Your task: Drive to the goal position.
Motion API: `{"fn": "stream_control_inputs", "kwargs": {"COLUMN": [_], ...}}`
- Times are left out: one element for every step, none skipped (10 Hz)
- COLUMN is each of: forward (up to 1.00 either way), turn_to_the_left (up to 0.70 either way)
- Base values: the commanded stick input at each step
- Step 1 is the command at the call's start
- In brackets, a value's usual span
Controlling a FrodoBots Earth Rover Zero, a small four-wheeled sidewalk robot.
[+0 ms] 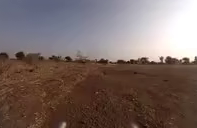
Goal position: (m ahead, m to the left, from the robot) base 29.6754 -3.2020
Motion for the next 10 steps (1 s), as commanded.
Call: {"fn": "stream_control_inputs", "kwargs": {"forward": [0.7, 0.7, 0.7, 0.7, 0.7, 0.7, 0.7, 0.7, 0.7, 0.7], "turn_to_the_left": [0.0, 0.0, 0.0, 0.0, 0.0, 0.0, 0.0, 0.0, 0.0, 0.0]}}
